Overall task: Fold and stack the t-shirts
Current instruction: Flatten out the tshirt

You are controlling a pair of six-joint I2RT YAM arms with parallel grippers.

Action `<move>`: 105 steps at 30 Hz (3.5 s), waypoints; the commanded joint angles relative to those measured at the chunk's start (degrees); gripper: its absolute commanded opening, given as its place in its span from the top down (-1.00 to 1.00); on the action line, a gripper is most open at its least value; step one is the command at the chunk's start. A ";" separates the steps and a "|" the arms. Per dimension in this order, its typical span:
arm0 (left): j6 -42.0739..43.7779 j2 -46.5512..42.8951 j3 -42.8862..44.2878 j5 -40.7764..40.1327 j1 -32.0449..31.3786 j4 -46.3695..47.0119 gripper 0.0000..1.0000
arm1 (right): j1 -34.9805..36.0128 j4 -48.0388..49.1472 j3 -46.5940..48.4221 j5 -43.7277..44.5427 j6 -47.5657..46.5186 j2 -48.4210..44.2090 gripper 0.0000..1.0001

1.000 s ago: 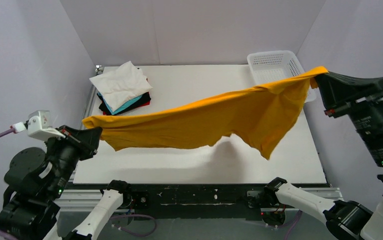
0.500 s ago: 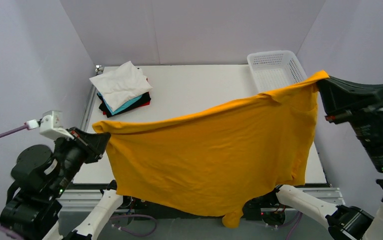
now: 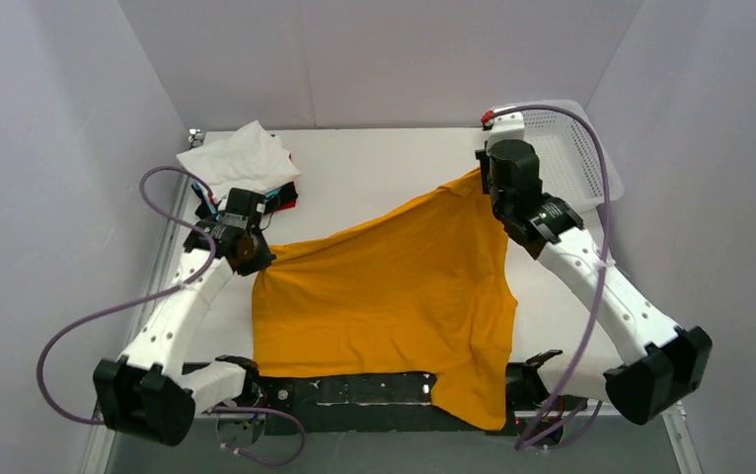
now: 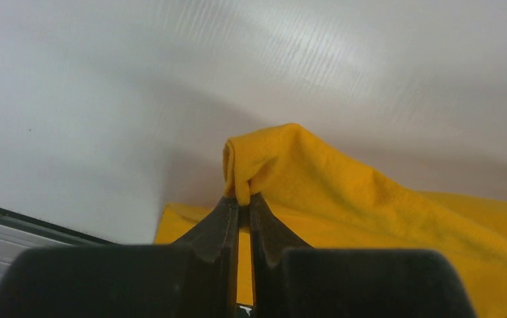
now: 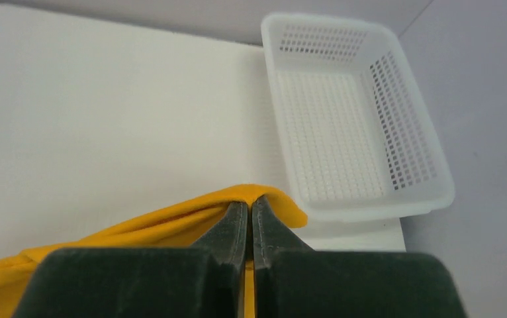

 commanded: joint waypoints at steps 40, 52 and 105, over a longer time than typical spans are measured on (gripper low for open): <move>-5.89 17.75 -0.57 9.81 5.06 -5.36 -0.96 | -10.34 -5.56 -0.26 -36.17 23.94 20.81 -0.66; -12.87 10.46 -16.98 12.45 5.01 -7.35 -0.97 | -7.90 -4.09 -24.60 -42.90 31.30 11.84 -0.62; 12.77 53.28 15.13 4.63 8.94 33.89 -0.84 | -15.11 0.19 -28.37 -44.65 19.15 -1.90 -0.61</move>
